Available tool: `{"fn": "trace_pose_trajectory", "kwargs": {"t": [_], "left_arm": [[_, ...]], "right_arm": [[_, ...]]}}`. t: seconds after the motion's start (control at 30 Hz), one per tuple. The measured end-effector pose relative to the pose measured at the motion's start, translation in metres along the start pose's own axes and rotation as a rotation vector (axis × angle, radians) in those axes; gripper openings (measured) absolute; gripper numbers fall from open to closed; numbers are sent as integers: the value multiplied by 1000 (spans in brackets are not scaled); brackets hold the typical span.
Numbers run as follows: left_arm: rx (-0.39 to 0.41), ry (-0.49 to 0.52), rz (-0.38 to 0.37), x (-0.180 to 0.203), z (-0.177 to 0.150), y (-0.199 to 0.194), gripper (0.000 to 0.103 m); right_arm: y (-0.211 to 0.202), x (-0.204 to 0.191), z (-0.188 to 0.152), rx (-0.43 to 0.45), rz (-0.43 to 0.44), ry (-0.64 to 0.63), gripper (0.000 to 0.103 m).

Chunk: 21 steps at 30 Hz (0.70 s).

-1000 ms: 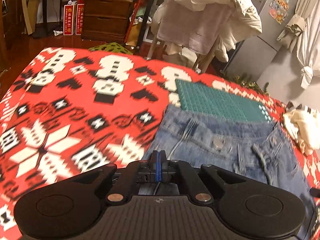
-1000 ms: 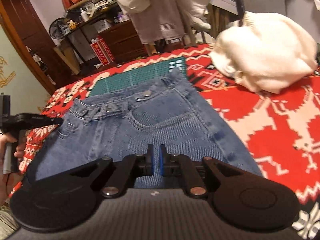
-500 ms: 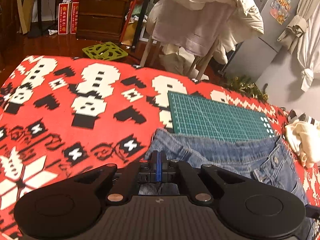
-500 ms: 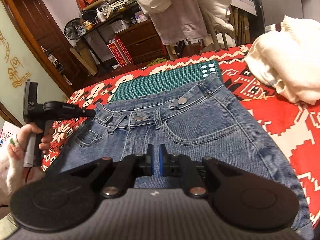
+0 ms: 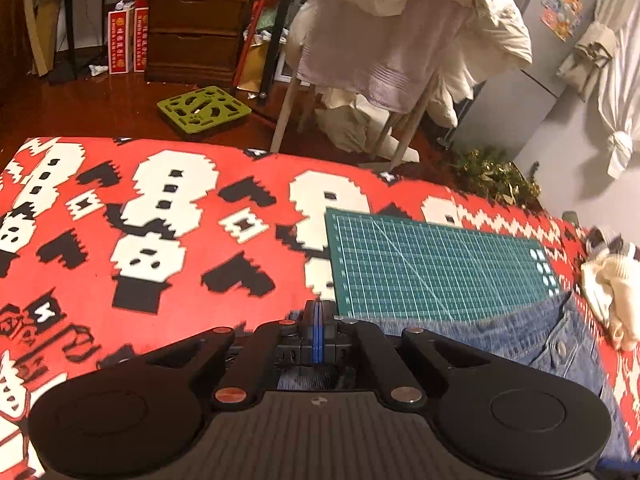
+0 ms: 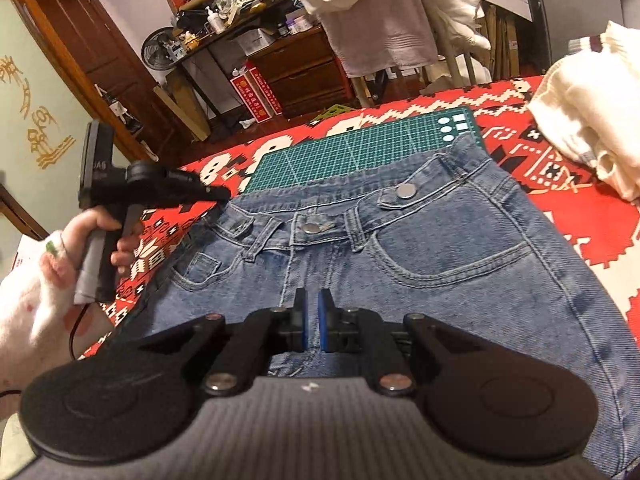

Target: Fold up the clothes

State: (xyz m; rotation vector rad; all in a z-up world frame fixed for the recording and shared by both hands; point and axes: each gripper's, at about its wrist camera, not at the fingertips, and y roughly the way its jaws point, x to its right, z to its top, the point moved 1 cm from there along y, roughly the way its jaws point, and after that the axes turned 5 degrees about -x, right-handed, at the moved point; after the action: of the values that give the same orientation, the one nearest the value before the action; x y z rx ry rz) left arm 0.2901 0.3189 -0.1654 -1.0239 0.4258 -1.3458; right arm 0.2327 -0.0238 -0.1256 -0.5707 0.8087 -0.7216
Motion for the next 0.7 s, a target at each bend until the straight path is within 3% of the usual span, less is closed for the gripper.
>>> {"fn": "trace_pose_trajectory", "kwargs": {"t": [0.1,0.2,0.43,0.7], "left_arm": [[27,-70,-83,-13,3,-23,0],[3,-88,-121,-25,-12,-46,0],[-98,-107,-111,-45,-63,-46,0],[-43,-165,-143,-51,-70,-55,0]], "right_arm": [[0,-4,-2,2,5,-6,8],[-1,-2,-5,-2,13,8,8],[-1,-7,-8,-6,20,5,8],[-2,-13,-10,-10,19,-6,8]]}}
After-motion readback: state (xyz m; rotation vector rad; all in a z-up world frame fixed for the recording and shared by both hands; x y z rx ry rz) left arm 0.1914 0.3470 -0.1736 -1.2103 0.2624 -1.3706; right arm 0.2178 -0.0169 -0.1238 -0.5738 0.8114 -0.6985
